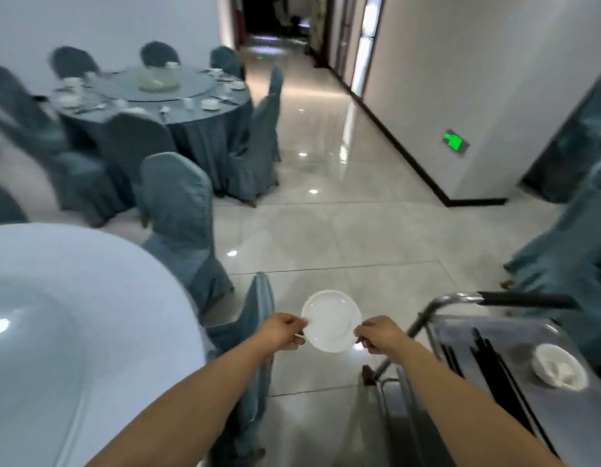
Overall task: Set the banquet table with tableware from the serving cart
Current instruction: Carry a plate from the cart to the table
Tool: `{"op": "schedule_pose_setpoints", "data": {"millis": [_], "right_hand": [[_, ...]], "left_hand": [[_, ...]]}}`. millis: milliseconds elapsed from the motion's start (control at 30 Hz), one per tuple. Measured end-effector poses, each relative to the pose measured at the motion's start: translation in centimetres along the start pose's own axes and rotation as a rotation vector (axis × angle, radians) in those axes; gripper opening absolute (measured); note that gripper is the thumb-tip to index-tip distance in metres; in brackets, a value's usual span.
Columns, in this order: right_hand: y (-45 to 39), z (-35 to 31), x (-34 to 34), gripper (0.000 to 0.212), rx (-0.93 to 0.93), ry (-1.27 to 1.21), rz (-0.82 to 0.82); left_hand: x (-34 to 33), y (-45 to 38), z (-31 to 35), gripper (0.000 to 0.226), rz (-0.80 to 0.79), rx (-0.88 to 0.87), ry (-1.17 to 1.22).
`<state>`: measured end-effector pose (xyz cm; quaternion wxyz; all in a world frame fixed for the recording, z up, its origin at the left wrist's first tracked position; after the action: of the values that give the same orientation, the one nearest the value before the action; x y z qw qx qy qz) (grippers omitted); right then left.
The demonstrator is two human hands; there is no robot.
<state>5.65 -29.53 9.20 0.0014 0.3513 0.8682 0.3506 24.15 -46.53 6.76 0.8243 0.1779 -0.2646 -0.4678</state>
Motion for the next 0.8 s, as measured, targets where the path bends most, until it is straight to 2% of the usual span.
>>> {"op": "schedule_pose_setpoints", "data": {"millis": [167,333,533,800], "right_hand": [[-0.1,-5.2,-13.6,0.012,0.08,0.227,-0.228],[-0.2,-7.9,-25.1,0.011,0.219,0.469,-0.358],[0.9,-8.6,-37.0,0.011,0.265,0.588,-0.611],[5.0,-6.4,-48.3,0.012,0.169,0.675,-0.978]], "left_hand": [[10.1,4.6,-7.8,0.018,0.237,0.095,0.176],[16.0,9.8,-14.6,0.021,0.44,0.189,0.402],[19.1,16.4,-21.1,0.022,0.719,0.335,0.671],[18.7,25.1,-27.0,0.012,1.079,0.515,0.906]]}}
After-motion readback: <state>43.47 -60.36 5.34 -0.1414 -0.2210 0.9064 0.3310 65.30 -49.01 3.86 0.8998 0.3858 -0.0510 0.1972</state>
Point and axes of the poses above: each hand's wrist, its own y-axis away from the middle knuckle, its own x-axis out of the back of the hand, z = x × y, the point moved 4 cm from there along -y, towards the middle knuckle, and after that the axes turned 12 degrees about -y, right-handed, at the moved point
